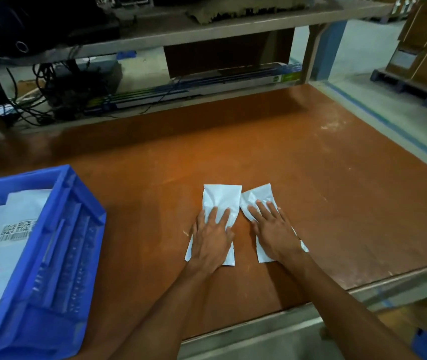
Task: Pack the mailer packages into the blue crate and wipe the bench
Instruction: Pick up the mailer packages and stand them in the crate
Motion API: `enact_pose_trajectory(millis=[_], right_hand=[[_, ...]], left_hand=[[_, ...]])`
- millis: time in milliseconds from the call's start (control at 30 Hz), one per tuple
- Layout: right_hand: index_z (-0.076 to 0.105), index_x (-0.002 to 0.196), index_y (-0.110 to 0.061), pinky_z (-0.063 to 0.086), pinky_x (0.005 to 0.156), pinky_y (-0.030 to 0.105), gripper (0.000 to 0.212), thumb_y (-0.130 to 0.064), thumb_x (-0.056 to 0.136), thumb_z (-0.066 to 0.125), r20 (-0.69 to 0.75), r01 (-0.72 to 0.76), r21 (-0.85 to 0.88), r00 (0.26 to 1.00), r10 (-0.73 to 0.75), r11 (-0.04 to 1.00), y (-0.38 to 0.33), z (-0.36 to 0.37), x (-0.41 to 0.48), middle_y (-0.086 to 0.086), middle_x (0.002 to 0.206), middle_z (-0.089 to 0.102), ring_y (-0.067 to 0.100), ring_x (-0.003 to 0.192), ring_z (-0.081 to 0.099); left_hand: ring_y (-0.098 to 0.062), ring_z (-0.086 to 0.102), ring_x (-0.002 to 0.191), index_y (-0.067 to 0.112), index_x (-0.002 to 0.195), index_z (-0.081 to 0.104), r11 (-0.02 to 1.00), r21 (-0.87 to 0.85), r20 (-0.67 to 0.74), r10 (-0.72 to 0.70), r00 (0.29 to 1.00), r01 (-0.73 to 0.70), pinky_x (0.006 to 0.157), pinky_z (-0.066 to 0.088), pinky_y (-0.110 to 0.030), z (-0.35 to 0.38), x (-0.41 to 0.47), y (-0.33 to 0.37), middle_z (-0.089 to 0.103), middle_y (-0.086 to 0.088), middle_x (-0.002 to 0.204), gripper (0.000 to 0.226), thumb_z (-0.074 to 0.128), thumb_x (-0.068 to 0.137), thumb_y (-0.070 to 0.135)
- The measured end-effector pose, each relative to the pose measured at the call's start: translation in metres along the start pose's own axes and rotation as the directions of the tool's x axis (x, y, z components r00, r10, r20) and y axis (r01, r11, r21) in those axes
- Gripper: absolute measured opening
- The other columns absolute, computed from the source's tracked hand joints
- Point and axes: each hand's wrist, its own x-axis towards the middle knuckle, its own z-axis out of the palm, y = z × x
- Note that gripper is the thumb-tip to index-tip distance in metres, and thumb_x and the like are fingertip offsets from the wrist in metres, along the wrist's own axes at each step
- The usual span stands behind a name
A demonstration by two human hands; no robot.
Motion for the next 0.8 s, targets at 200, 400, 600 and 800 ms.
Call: enact_pose_trajectory(millis=[200, 400, 600, 800], right_hand=[[0.031, 0.152, -0.023, 0.018, 0.118, 0.044, 0.054, -0.034, 0.102, 0.015, -0.137, -0.081, 0.12, 0.986, 0.097, 0.99, -0.033, -0.018, -0.003, 0.001, 0.16, 0.029, 0.023, 0.149, 0.022], [0.036, 0.15, -0.023, 0.019, 0.118, 0.045, 0.057, -0.04, 0.101, 0.014, -0.407, 0.067, 0.225, 0.913, 0.031, 0.972, -0.13, -0.108, 0.008, 0.0, 0.157, 0.034, 0.022, 0.147, 0.027], [0.039, 0.149, -0.015, 0.027, 0.115, 0.047, 0.051, -0.034, 0.103, 0.025, -0.627, 0.319, 0.216, 0.77, -0.119, 0.923, -0.296, -0.182, 0.004, 0.007, 0.153, 0.041, 0.026, 0.142, 0.035], [0.042, 0.145, -0.014, 0.029, 0.112, 0.047, 0.046, -0.029, 0.104, 0.028, -0.596, 0.384, 0.129, 0.767, -0.238, 0.914, -0.468, -0.178, -0.021, 0.007, 0.153, 0.04, 0.03, 0.14, 0.035]], left_hand=[[-0.04, 0.035, 0.138, 0.025, 0.148, 0.042, 1.0, 0.001, -0.002, -0.026, 1.0, 0.026, 0.111, 0.035, -0.053, -0.033, -0.005, -0.016, 0.04, -0.009, 0.154, 0.058, 0.028, 0.094, 0.04], [-0.04, 0.032, 0.136, 0.025, 0.147, 0.041, 1.0, -0.005, -0.363, -0.03, 0.931, 0.03, 0.103, 0.04, -0.052, -0.163, -0.026, -0.053, 0.034, -0.006, 0.157, 0.052, 0.034, 0.097, 0.037], [-0.035, 0.033, 0.136, 0.026, 0.147, 0.04, 0.989, 0.057, -0.567, -0.079, 0.82, 0.134, 0.107, 0.035, -0.05, -0.279, -0.095, -0.17, 0.029, -0.007, 0.158, 0.055, 0.025, 0.095, 0.039], [-0.038, 0.037, 0.126, 0.02, 0.143, 0.047, 0.976, 0.085, -0.606, -0.11, 0.788, 0.201, 0.103, 0.037, -0.053, -0.32, -0.198, -0.35, 0.038, -0.013, 0.152, 0.046, 0.036, 0.1, 0.03]])
